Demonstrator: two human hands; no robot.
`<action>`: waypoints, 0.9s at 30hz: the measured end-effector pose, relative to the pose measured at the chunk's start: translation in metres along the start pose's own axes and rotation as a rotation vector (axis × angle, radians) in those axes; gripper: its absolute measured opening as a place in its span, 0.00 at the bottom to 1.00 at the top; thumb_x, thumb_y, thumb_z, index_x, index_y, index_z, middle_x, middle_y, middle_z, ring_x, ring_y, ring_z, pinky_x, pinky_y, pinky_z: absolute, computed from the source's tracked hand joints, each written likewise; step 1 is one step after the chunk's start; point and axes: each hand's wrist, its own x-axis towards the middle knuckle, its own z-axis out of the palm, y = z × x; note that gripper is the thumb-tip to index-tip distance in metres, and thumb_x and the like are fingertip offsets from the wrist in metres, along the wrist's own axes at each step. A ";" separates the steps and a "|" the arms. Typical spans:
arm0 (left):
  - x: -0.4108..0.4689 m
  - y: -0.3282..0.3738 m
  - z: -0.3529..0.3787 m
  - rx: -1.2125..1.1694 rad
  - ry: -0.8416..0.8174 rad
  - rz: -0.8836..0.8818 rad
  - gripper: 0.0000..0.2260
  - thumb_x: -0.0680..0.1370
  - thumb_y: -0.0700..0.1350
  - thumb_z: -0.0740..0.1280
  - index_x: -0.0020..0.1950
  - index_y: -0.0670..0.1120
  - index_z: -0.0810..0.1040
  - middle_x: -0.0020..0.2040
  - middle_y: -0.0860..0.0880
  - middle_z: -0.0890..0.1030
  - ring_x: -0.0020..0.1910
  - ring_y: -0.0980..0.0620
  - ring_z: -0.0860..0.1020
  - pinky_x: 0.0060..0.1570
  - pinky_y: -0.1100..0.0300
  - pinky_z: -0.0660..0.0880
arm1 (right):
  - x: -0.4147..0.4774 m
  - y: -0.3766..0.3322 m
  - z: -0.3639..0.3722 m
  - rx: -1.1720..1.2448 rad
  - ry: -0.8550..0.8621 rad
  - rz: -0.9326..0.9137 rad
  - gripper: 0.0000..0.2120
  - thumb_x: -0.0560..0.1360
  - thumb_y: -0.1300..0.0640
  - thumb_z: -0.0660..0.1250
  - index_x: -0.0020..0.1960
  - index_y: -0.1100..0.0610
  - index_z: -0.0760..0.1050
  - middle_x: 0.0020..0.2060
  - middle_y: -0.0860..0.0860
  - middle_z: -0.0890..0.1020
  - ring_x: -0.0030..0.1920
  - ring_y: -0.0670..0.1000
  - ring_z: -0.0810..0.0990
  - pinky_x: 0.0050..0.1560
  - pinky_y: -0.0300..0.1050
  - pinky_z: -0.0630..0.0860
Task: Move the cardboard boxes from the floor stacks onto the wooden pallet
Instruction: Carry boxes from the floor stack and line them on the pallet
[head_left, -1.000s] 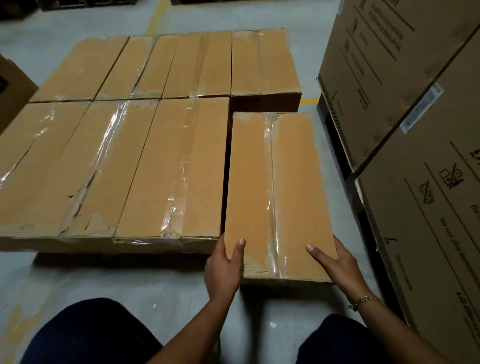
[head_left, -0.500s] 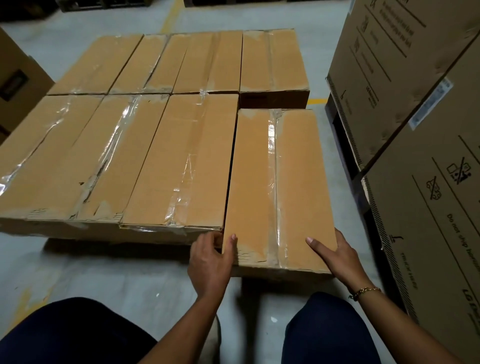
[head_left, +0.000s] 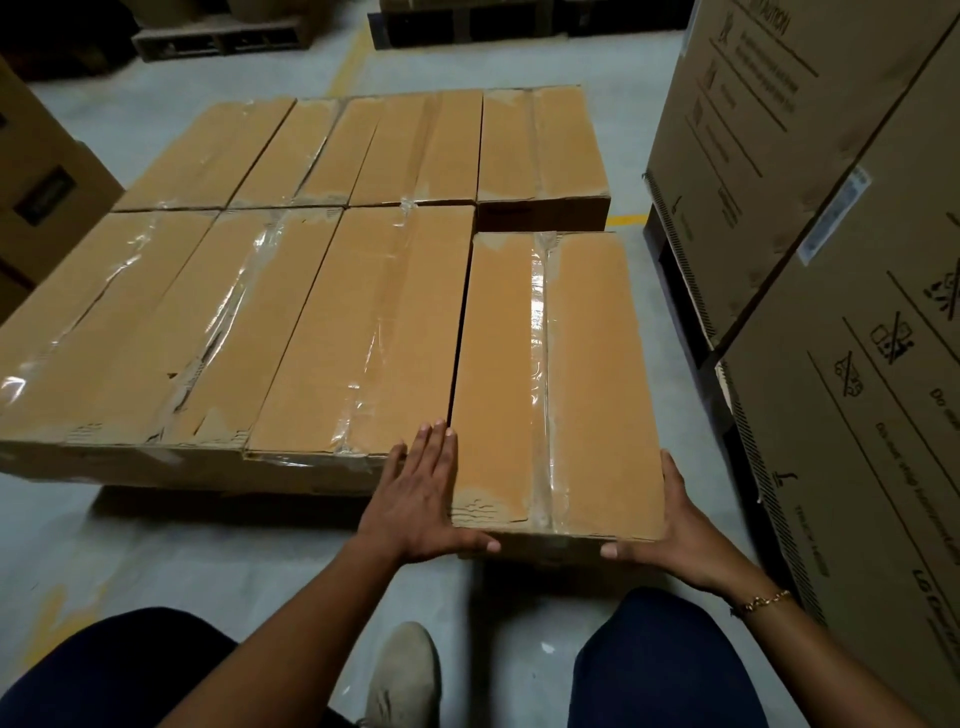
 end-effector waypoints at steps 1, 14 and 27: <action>0.000 0.000 0.002 0.004 0.002 0.002 0.66 0.61 0.88 0.49 0.81 0.43 0.30 0.80 0.46 0.28 0.79 0.48 0.28 0.79 0.44 0.34 | 0.001 0.001 0.000 -0.025 -0.014 0.004 0.77 0.52 0.28 0.82 0.77 0.37 0.26 0.80 0.43 0.56 0.76 0.48 0.63 0.76 0.48 0.63; 0.003 0.003 0.003 0.069 0.114 -0.019 0.62 0.64 0.86 0.49 0.83 0.44 0.39 0.84 0.46 0.40 0.82 0.46 0.42 0.78 0.46 0.44 | 0.016 0.010 0.003 -0.159 0.070 -0.015 0.74 0.60 0.38 0.83 0.75 0.38 0.21 0.80 0.50 0.59 0.76 0.54 0.66 0.73 0.52 0.67; 0.040 -0.005 -0.005 0.162 0.280 -0.059 0.53 0.67 0.83 0.45 0.79 0.46 0.63 0.68 0.44 0.70 0.63 0.41 0.70 0.55 0.44 0.72 | 0.060 -0.020 -0.016 -0.178 0.112 -0.001 0.72 0.62 0.43 0.84 0.80 0.47 0.27 0.77 0.54 0.67 0.72 0.59 0.70 0.70 0.54 0.70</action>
